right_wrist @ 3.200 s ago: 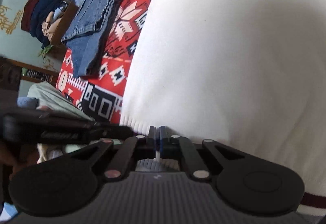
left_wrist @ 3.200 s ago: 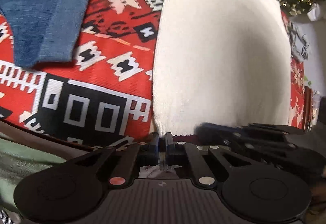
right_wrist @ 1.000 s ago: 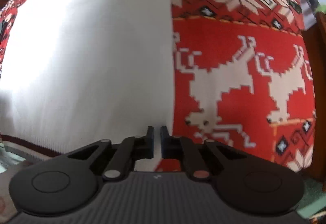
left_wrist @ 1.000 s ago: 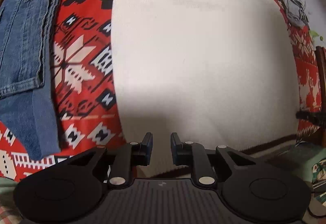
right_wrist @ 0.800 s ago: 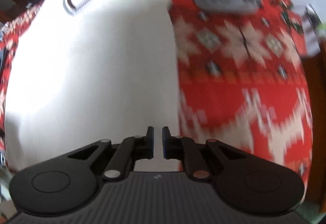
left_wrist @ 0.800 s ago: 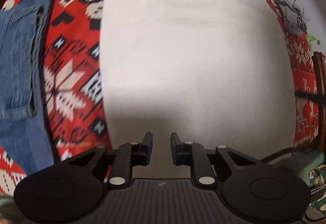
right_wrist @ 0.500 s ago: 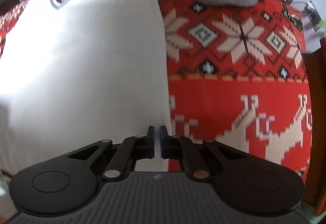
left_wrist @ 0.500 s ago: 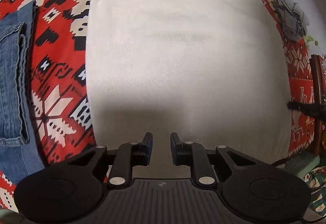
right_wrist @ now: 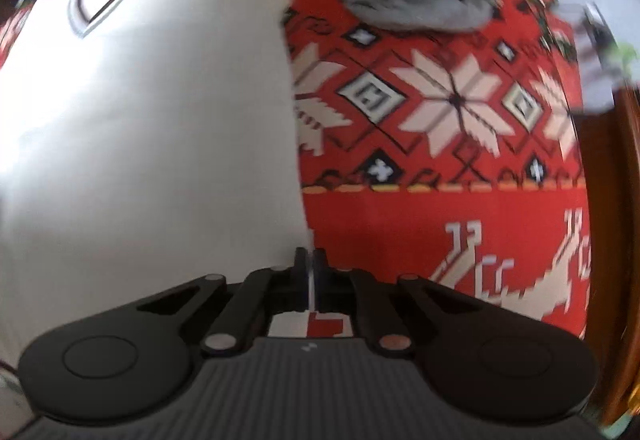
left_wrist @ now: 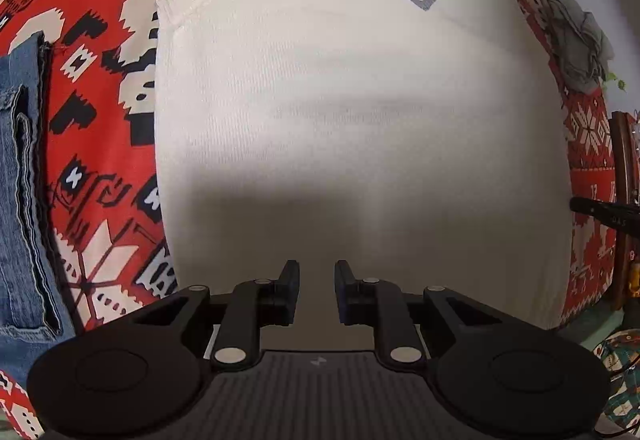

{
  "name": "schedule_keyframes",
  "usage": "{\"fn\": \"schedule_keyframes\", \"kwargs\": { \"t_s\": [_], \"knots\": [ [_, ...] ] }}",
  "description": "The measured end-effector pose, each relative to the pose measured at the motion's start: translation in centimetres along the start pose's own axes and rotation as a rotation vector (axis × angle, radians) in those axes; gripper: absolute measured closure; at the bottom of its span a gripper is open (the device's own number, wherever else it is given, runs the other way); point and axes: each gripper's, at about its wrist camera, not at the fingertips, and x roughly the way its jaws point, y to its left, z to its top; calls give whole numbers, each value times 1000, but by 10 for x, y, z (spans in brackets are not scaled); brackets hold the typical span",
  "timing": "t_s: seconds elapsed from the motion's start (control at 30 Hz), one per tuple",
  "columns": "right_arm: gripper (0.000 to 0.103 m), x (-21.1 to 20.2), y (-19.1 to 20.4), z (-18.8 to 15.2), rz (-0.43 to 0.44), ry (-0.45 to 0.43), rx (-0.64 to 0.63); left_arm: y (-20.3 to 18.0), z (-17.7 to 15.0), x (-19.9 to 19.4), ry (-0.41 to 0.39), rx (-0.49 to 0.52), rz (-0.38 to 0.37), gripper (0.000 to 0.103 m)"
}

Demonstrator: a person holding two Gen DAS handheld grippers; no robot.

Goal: Fold clothes

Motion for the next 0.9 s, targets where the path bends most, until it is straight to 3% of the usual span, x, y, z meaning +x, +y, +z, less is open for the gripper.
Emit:
{"fn": "schedule_keyframes", "kwargs": {
  "t_s": [0.1, 0.3, 0.4, 0.53, 0.83, 0.87, 0.9],
  "knots": [
    [92, -1, -5, 17, 22, -49, 37, 0, 8, 1, -10, -3, -5, 85],
    [92, -3, -16, 51, 66, -147, 112, -3, 21, 6, -16, -10, -22, 85],
    [92, 32, -13, 87, 92, -182, 97, -6, 28, 9, -21, -2, -28, 85],
    [91, 57, -7, 109, 103, -157, 67, -4, 32, 12, -14, -12, -25, 85],
    [85, 75, 1, 125, 41, -163, 22, 0, 46, 17, -3, -26, -36, 85],
    [85, 74, 1, 124, 43, -163, 22, 0, 48, 17, -1, -26, -37, 85],
    [93, 73, 2, 125, 50, -159, 9, 0, 49, 18, -1, -27, -39, 85]
  ]
}}
